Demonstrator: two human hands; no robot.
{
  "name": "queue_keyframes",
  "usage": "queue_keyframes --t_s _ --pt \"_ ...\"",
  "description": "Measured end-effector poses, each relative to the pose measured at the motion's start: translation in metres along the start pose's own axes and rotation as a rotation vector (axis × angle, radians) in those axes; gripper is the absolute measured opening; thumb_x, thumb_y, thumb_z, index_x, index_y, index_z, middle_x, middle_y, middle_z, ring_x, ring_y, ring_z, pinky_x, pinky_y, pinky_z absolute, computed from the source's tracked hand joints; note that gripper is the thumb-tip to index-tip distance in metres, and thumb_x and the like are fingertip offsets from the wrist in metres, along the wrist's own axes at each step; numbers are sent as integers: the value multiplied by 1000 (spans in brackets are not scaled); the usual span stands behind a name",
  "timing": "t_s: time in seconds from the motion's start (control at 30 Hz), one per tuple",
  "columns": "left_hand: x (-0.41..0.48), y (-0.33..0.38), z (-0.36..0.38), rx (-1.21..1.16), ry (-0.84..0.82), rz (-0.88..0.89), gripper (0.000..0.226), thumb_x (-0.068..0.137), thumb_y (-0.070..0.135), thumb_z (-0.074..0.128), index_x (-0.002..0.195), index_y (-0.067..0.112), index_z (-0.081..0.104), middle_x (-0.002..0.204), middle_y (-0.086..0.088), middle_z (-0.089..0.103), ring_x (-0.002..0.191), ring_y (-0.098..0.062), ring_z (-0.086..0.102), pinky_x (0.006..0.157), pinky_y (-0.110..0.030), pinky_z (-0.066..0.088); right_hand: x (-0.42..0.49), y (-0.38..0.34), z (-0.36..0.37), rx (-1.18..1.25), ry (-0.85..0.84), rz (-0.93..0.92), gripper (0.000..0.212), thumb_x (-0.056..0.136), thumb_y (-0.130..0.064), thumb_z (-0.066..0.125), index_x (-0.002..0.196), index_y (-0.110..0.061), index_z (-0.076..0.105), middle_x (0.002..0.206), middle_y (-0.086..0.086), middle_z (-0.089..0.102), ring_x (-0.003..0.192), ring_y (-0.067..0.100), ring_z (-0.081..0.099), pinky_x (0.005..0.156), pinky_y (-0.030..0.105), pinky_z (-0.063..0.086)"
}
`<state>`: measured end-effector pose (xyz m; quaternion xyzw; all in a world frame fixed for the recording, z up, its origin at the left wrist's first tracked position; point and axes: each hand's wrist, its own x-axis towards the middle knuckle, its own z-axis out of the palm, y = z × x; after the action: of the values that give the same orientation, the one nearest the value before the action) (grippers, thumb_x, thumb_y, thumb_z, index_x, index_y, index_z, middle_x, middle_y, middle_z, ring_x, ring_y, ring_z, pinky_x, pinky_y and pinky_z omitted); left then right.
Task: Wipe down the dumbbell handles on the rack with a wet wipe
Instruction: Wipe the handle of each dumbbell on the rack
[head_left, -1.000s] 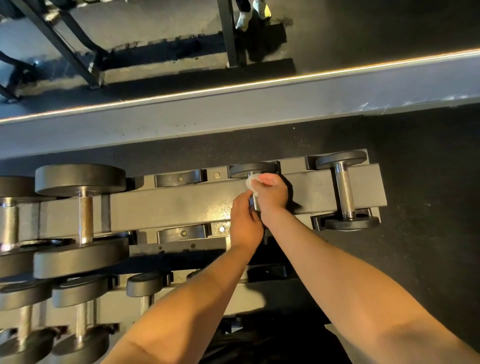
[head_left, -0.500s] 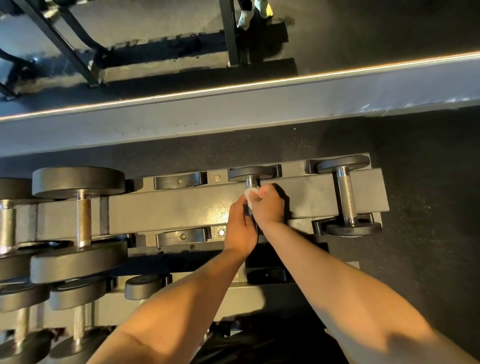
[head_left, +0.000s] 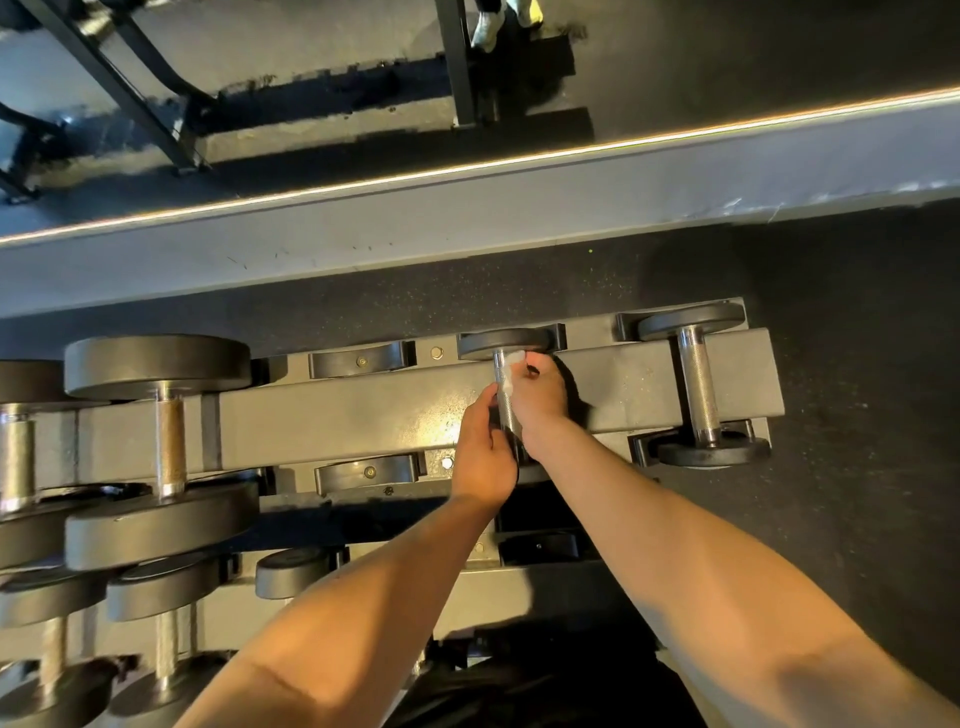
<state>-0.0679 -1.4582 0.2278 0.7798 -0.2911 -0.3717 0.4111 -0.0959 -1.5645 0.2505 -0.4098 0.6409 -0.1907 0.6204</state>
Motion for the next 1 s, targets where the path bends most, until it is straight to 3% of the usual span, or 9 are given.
queue_keyframes --t_s 0.07,0.17,0.33,0.43,0.57,0.67,0.8,0.9,1.0 --pt "0 0 0 -9 -2 -3 63 94 3 35 146 39 43 142 7 50 133 -12 48 116 -45 40 0 13 -5 -13 -30 33 29 106 -22 44 127 -22 63 116 4 64 106 25 62 79 28 49" --pt "-1 2 -1 -22 -12 -8 64 95 2 36 145 42 44 141 9 51 132 -10 48 116 -45 40 -1 22 -15 32 -134 153 29 104 -23 45 105 -22 74 105 9 72 91 23 67 71 29 52" --pt "-5 9 -2 -24 -1 -26 64 97 -1 35 143 42 44 137 10 50 127 -5 49 116 -39 40 4 28 -23 -390 -236 113 25 100 -17 52 108 -18 76 99 6 73 84 21 67 66 25 52" --pt "-9 18 -3 -57 8 -12 69 97 -3 34 129 57 47 124 20 58 119 2 54 109 -29 44 0 35 -25 -532 -218 104 27 100 -11 48 111 -11 73 100 9 72 73 17 63 54 20 44" --pt "-11 23 -3 -89 3 -51 78 97 -5 33 122 68 42 121 31 56 118 10 52 104 -18 41 0 30 -28 -330 -125 34 27 103 -15 47 106 -9 72 100 11 71 90 25 67 76 34 57" --pt "-11 24 -4 -94 -1 -59 79 96 -9 33 122 65 42 119 35 54 116 18 51 101 -12 38 5 14 -23 -213 -139 13 28 104 -14 45 108 -16 72 99 5 70 84 15 63 67 27 50" --pt "-10 18 -4 -77 -18 -63 73 96 -6 33 133 55 45 127 29 55 125 4 51 111 -25 39 8 12 -22 -280 -228 98 30 105 -20 44 112 -17 73 104 6 71 89 18 63 67 26 47" --pt "-8 13 -3 -25 7 -42 66 96 -2 34 143 42 44 141 13 52 132 -5 47 118 -38 37 7 24 -25 -478 -246 107 28 104 -23 48 109 -11 73 104 8 71 90 23 65 75 28 52" --pt "-8 11 -3 -28 6 -48 65 97 1 34 145 45 41 142 8 53 131 -8 49 116 -42 41 -2 40 -31 -657 -273 135 24 97 -14 54 112 -8 71 105 9 70 92 24 66 79 31 55"
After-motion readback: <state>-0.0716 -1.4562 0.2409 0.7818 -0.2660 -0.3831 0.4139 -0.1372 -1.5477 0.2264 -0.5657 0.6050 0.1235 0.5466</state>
